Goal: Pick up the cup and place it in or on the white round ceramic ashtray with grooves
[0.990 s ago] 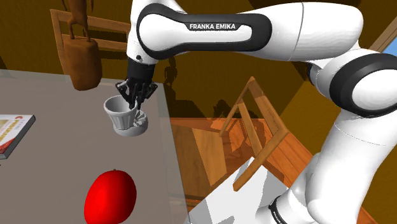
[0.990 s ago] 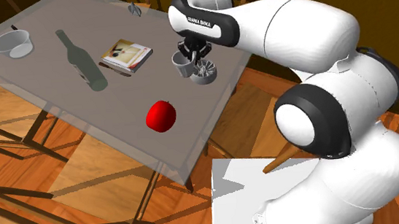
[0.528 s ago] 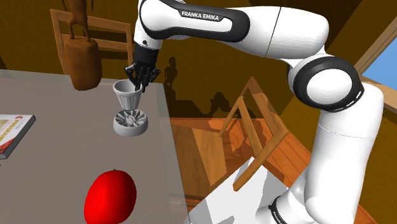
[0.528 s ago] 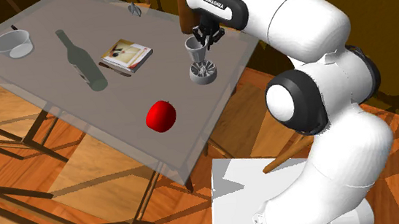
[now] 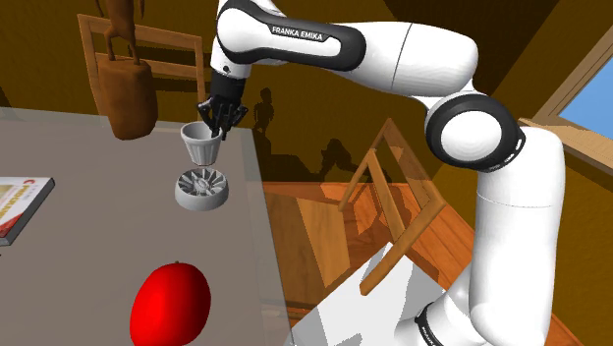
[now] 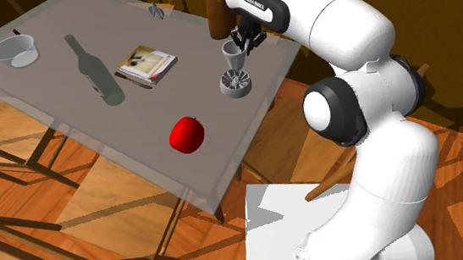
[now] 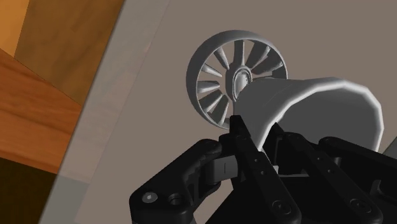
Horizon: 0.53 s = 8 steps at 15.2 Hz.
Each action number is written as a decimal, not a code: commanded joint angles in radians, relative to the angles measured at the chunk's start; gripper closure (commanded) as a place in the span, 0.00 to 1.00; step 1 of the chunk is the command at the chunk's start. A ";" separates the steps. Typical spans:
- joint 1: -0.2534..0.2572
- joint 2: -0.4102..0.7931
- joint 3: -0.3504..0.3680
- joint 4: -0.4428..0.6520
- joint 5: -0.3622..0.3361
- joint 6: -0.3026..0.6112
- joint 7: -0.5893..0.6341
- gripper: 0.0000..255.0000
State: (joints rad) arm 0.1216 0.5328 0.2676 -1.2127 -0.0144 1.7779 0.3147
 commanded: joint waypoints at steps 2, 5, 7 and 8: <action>-0.002 -0.004 0.000 -0.045 0.001 0.042 -0.002 1.00; -0.005 -0.003 -0.001 -0.084 0.001 0.081 -0.004 1.00; -0.006 -0.001 -0.001 -0.108 0.001 0.107 -0.006 1.00; -0.007 0.000 -0.002 -0.119 0.001 0.120 -0.007 1.00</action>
State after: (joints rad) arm 0.1155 0.5307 0.2663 -1.3232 -0.0133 1.8857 0.3091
